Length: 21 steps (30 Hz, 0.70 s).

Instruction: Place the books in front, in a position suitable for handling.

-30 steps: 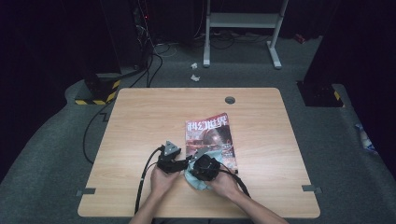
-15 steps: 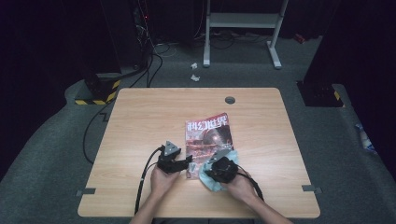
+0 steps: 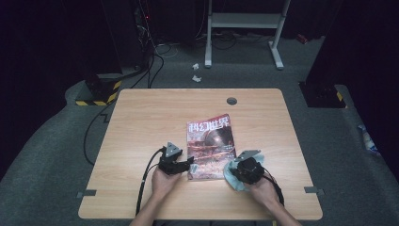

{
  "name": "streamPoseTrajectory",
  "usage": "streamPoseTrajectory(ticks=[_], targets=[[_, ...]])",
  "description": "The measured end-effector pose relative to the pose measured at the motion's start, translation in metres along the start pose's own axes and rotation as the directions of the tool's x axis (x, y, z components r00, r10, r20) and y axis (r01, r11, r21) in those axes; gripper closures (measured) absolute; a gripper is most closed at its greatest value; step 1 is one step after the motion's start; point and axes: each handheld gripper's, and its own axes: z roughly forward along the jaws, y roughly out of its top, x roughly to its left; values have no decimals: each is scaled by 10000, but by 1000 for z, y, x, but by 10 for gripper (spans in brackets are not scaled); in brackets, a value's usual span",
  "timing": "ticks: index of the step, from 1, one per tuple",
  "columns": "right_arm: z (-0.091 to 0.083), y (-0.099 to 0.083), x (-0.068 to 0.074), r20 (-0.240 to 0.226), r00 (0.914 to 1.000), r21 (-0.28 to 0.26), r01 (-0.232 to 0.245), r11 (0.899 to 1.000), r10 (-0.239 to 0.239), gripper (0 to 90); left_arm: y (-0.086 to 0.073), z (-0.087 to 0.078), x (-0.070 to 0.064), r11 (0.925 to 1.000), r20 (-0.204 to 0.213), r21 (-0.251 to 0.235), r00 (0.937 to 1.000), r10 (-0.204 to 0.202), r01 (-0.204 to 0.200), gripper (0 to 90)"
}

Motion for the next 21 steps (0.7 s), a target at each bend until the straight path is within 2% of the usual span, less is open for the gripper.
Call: streamPoseTrajectory(ticks=[4,7,9,12,13,15,18,21], targets=[[14,19,16,-178,9984,1,538,9986,-538,836,0,0,0,10000,3,-4,10000,4,-4,376],[27,36,35,-574,9939,-54,941,9955,-943,835,0,0,0,10000,3,-8,10000,-10,10,377],[38,50,54,-1003,9865,-132,1286,9916,-1292,836,0,0,0,10000,1,-5,10000,-5,5,377],[47,63,73,-1369,9772,-210,1606,9868,-1620,836,0,0,0,10000,-9,7,10000,20,-20,377],[51,68,81,-1455,9717,-277,1839,9826,-1859,836,0,0,0,10000,-14,10,10000,29,-29,377],[55,73,90,-1406,9674,-296,2086,9775,-2107,836,0,0,0,10000,-10,7,10000,28,-28,377],[56,73,90,-1519,9667,-399,2021,9786,-2058,835,0,0,0,10000,-19,9,10000,31,-31,378],[52,64,79,-1756,9687,-496,1693,9843,-1754,835,0,0,0,10000,-37,5,10000,-4,4,377]])
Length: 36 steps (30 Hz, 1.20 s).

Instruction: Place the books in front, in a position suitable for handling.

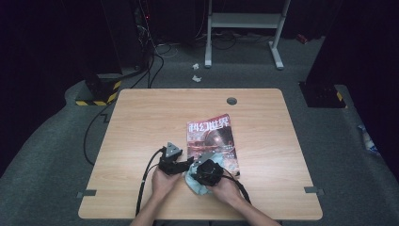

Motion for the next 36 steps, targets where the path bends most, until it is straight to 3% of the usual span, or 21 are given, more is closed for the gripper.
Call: streamPoseTrajectory(ticks=[4,7,9,12,14,18,21,28,33,36], targets=[[-17,-20,-14,355,9985,43,-417,9991,415,834,0,0,0,10000,44,11,10000,31,-31,388],[-38,-45,-34,1045,9902,31,-939,9956,930,834,0,0,0,10000,114,11,9999,68,-68,406],[-51,-58,-47,1528,9780,76,-1450,9894,1422,834,0,-1,0,10000,223,13,9997,24,-24,426],[-68,-76,-73,2049,9502,-17,-2397,9708,2350,833,0,-1,0,10000,300,7,9995,40,-40,459],[-72,-79,-83,1932,9410,16,-2834,9590,2777,829,0,-1,0,10000,386,32,9993,20,-21,491],[-70,-75,-81,2152,9443,205,-2594,9656,2491,829,2,-2,-2,9998,630,162,9980,-91,80,544],[-70,-77,-83,2014,9443,116,-2679,9634,2602,829,2,-2,-5,9996,856,279,9963,-73,49,569],[-70,-76,-83,1989,9445,200,-2708,9624,2616,833,3,-4,-8,9986,863,521,9962,-77,32,579],[-75,-81,-78,2125,9464,329,-2558,9662,2434,839,0,-10,-19,9974,970,720,9953,27,-97,580],[-80,-88,-76,2215,9472,362,-2454,9687,2317,840,-3,-13,-28,9965,1241,799,9921,158,-259,581]])
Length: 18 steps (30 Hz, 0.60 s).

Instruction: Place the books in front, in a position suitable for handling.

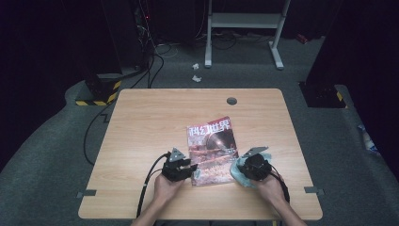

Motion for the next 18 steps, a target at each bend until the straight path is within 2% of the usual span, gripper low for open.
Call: streamPoseTrajectory(ticks=[1,4,6,9,11,12,13,16,18], targets=[[-2,-2,0,4,10000,14,-32,10000,32,840,1,0,-2,9997,122,85,9997,210,-211,580],[-4,-1,-1,98,9999,210,-39,9998,37,840,3,3,0,9998,-53,61,9998,207,-207,525],[-5,6,3,492,9980,52,386,9992,-388,842,7,7,3,9995,-349,51,9989,303,-301,454],[-4,17,7,547,9975,-74,454,9989,-450,845,13,10,15,10000,-845,-5,9964,29,-29,425],[5,24,10,719,9953,224,627,9978,-642,849,15,12,22,9995,-903,-36,9954,-323,321,416],[11,25,11,714,9951,361,652,9972,-677,850,15,12,24,9995,-971,-106,9948,-309,300,414],[14,25,12,747,9947,280,682,9973,-701,850,15,13,25,9993,-1016,-215,9942,-339,319,413],[17,28,18,341,9982,125,491,9987,-495,851,12,16,28,9977,-1033,-623,9941,-325,261,414],[21,34,33,132,9964,105,834,9965,-836,851,11,17,28,9972,-1080,-702,9936,-325,250,416]])
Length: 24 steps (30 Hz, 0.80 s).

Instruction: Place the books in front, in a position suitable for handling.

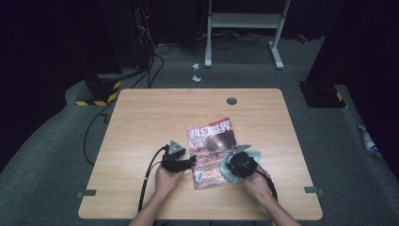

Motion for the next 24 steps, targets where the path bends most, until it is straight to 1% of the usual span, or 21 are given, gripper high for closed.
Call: streamPoseTrajectory(ticks=[1,2,4,6,7,8,9,10,12,13,14,16,17,18,20,21,22,23,24], targets=[[2,3,5,-82,9997,-6,222,9998,-222,850,0,0,0,9999,-13,2,9999,107,-107,417],[7,11,17,-283,9983,-84,515,9986,-518,850,0,0,0,9999,-2,-10,9999,117,-117,422],[12,19,28,-603,9954,-200,727,9972,-738,850,0,0,1,9999,7,-7,9999,118,-118,422],[19,30,48,-989,9885,-350,1110,9932,-1140,850,-1,0,1,9999,10,-29,9999,115,-115,422],[21,33,55,-1088,9858,-404,1243,9914,-1281,850,-1,0,1,9999,8,-36,9999,128,-128,423],[24,38,65,-1200,9809,-462,1487,9878,-1533,850,-1,0,1,9999,10,-34,9999,132,-132,422],[26,40,70,-1252,9781,-538,1609,9855,-1665,850,-1,0,1,9999,9,-33,9999,147,-147,422],[27,43,76,-1243,9741,-550,1832,9815,-1888,850,-1,0,1,9999,5,-46,9999,150,-150,422],[28,45,78,-1261,9724,-572,1906,9800,-1965,848,-1,0,0,9999,10,-68,9999,113,-113,422],[27,44,76,-1329,9715,-590,1898,9801,-1961,847,-1,0,0,9999,8,-75,9999,122,-122,422],[26,41,71,-1455,9725,-568,1751,9829,-1817,846,-1,0,1,9999,19,-84,9999,129,-129,422],[22,33,61,-1214,9782,-522,1635,9852,-1688,845,-1,0,1,9999,29,-84,9999,131,-131,422],[19,27,53,-1088,9833,-542,1405,9886,-1457,845,-1,0,1,9999,40,-94,9999,124,-124,422],[13,18,40,-897,9894,-500,1097,9927,-1138,845,-1,0,1,9999,43,-91,9999,128,-127,422],[4,1,18,-496,9974,-479,508,9976,-532,845,-1,0,0,9999,32,-88,9999,126,-126,422],[-2,-8,7,-269,9994,-430,206,9989,-218,845,-1,0,0,9999,31,-91,9999,123,-123,422],[-5,-14,-2,-145,9999,-438,-10,9990,3,845,-1,0,0,9999,31,-89,9999,127,-127,422],[-10,-22,-12,2,9995,-411,-311,9987,312,845,-1,0,0,9999,32,-103,9999,126,-126,422],[-14,-29,-21,102,9973,-359,-725,9967,729,845,-1,1,0,9999,35,-110,9999,122,-122,422]])
